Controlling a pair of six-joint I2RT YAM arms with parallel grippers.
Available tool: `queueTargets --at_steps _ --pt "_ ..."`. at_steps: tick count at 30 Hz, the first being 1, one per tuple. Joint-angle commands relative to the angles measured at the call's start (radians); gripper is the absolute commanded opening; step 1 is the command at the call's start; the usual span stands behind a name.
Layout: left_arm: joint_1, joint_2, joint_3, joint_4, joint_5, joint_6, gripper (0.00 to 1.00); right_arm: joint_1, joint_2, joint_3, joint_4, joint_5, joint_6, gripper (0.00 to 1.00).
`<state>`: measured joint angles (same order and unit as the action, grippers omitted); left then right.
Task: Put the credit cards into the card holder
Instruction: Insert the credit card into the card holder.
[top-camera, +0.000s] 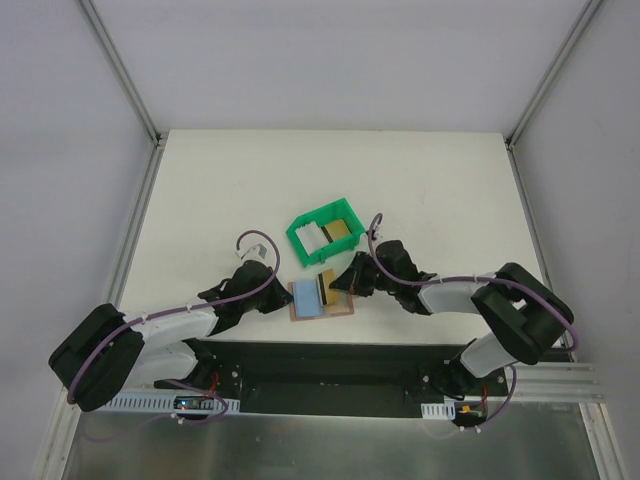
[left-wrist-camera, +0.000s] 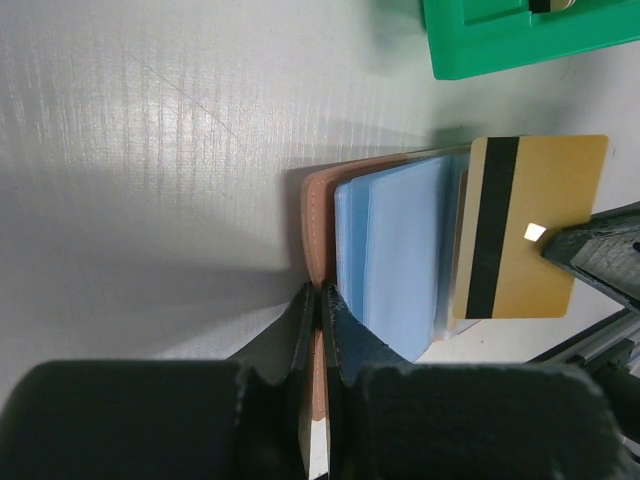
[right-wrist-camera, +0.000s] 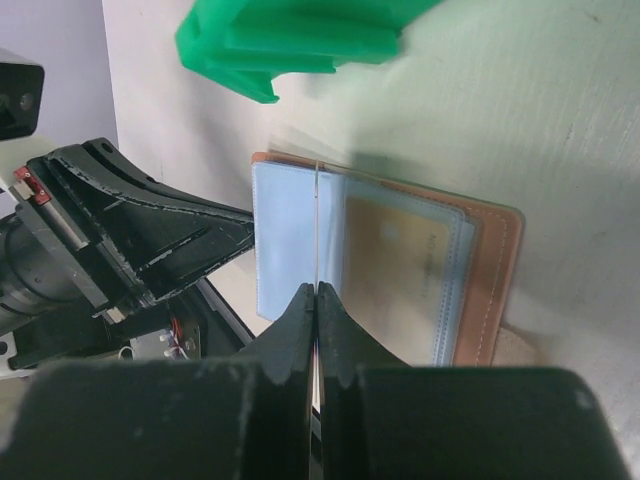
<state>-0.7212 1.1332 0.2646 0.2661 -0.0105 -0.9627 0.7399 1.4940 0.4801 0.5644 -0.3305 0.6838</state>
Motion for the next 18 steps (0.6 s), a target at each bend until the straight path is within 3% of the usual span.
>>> queueTargets --at_steps 1,18 --pt "-0.007 0.014 -0.013 -0.016 -0.016 -0.008 0.00 0.009 0.043 -0.028 0.201 -0.016 0.075 0.00" --pt "-0.007 0.017 -0.011 -0.011 -0.014 -0.010 0.00 0.023 0.101 -0.081 0.206 -0.019 0.059 0.01"
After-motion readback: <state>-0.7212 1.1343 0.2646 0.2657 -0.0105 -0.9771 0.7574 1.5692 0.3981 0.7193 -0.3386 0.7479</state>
